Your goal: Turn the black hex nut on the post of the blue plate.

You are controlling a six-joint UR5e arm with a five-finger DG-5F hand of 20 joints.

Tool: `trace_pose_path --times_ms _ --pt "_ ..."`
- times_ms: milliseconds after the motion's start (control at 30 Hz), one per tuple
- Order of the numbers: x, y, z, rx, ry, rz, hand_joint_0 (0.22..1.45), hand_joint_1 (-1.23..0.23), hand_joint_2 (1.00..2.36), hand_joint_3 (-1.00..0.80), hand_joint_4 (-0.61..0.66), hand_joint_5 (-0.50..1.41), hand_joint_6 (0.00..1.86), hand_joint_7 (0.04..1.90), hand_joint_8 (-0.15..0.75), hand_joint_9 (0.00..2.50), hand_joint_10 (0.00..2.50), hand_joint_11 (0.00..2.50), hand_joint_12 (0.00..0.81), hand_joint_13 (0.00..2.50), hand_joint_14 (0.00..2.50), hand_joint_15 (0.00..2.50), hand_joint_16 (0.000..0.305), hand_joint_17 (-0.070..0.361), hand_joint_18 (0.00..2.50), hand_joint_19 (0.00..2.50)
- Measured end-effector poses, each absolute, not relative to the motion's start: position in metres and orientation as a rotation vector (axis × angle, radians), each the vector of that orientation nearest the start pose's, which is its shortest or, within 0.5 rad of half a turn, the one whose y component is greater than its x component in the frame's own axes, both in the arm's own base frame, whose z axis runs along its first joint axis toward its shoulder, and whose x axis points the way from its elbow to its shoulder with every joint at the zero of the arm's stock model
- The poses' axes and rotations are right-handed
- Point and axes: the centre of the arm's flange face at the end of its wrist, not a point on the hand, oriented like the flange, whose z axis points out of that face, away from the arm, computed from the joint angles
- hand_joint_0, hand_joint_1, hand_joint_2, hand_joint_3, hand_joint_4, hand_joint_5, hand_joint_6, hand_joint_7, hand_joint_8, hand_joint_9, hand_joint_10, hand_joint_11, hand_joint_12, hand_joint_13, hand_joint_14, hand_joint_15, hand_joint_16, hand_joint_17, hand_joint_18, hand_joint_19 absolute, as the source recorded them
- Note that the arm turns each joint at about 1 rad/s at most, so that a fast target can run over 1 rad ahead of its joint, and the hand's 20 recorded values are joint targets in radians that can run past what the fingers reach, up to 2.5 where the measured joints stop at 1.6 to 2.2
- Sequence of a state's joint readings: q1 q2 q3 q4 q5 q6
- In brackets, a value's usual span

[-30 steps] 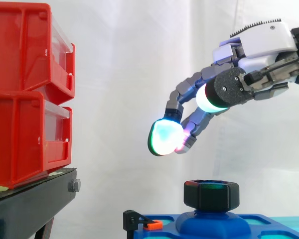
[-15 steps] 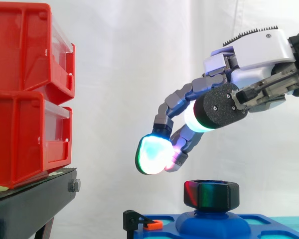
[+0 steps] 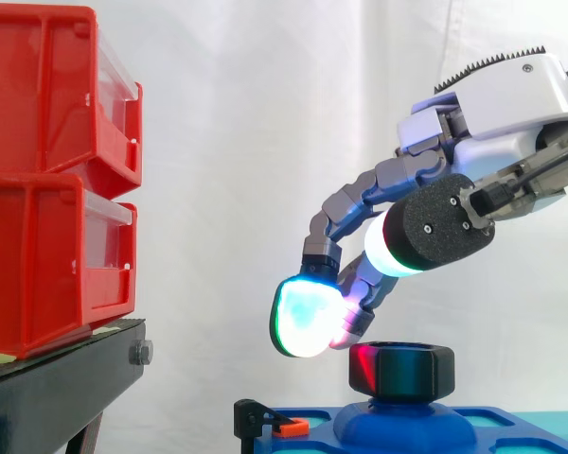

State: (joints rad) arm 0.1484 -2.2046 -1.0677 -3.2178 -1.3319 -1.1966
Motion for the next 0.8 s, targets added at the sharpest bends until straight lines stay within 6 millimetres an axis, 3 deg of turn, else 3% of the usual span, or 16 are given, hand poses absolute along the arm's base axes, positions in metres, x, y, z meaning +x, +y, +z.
trace_pose_path --times_ms 800 --pt "0.723 -0.062 0.333 0.376 1.786 0.147 0.5 -0.44 1.0 -0.5 0.34 -0.14 0.5 0.93 0.341 0.76 0.0 0.07 0.402 0.52 0.0 0.05 0.061 0.137 0.32 0.15"
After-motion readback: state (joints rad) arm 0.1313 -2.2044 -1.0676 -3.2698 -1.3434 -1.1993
